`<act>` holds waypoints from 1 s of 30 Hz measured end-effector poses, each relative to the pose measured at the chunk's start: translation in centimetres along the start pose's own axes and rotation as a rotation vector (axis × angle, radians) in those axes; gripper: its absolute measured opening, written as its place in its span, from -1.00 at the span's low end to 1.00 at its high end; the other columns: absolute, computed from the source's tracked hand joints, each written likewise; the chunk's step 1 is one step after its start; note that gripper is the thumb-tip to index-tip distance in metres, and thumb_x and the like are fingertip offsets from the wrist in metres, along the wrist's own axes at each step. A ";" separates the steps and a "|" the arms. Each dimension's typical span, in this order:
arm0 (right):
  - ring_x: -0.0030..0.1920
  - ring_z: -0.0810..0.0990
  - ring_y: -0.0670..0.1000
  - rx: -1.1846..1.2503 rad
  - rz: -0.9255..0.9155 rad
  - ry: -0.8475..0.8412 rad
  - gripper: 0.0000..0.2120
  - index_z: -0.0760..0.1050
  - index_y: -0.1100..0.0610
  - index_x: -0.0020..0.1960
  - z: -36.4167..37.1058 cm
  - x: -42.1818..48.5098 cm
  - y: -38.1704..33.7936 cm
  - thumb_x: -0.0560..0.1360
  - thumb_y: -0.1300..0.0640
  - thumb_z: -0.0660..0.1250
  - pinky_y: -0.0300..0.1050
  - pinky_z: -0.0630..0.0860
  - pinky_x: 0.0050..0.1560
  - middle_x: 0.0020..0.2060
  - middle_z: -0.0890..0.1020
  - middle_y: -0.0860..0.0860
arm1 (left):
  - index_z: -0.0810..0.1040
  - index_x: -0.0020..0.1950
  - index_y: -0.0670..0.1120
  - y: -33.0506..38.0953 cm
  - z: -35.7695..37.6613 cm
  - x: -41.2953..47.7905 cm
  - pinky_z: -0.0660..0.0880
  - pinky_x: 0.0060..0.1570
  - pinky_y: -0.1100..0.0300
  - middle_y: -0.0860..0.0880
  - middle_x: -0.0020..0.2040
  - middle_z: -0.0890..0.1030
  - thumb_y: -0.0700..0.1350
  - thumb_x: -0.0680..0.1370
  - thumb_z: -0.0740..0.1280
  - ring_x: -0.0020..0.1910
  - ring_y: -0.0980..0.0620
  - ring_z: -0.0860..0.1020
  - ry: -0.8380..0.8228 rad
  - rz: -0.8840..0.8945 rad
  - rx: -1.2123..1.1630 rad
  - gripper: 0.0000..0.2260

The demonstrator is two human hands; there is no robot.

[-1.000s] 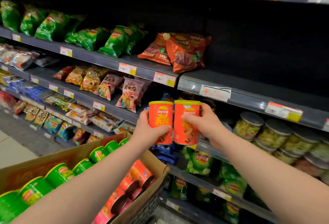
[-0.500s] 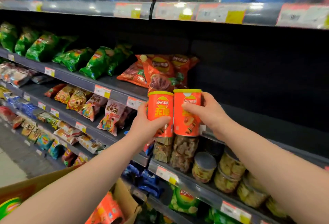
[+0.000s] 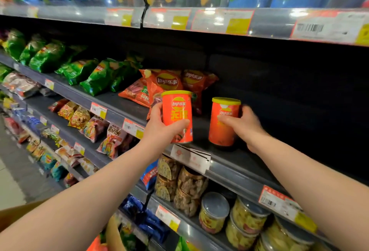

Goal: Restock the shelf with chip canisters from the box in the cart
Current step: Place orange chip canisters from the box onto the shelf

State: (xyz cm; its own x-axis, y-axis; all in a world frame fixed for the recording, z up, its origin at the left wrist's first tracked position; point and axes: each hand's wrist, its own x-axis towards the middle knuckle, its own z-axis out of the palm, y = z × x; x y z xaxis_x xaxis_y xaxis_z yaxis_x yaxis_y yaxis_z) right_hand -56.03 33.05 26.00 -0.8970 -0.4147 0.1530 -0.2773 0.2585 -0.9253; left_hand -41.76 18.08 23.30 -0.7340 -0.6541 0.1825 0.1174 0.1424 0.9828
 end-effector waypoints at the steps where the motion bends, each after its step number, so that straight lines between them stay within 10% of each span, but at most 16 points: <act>1: 0.07 0.52 -0.01 0.017 -0.011 0.007 -0.48 0.38 0.13 0.30 0.1 0.5 0.3 0.40 0.15 0.48 -0.10 0.43 0.02 0.20 0.54 0.08 | 0.19 0.30 0.16 0.1 0.1 0.4 0.56 0.07 0.00 0.06 0.10 0.52 -0.08 0.42 0.48 0.06 0.04 0.57 0.001 0.004 0.001 -0.39; 30: 0.24 0.50 0.14 -0.236 0.179 0.125 -0.32 0.29 0.12 0.37 4.6 10.6 2.9 0.34 0.20 0.52 0.02 0.48 0.21 0.26 0.50 0.12 | 0.16 0.43 0.07 -1.1 -0.9 10.3 0.44 0.02 0.13 0.03 0.20 0.41 -0.08 0.42 0.48 0.13 0.02 0.46 -0.109 0.118 0.081 -0.30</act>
State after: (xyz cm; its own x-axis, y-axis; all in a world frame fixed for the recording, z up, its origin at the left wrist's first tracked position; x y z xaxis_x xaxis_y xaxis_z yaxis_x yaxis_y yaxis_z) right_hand -64.73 25.43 23.36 -0.9701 -0.2375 0.0499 -0.1701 0.5189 -0.8377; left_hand -48.83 10.50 24.16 -0.7870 -0.5455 0.2882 0.1564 0.2755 0.9485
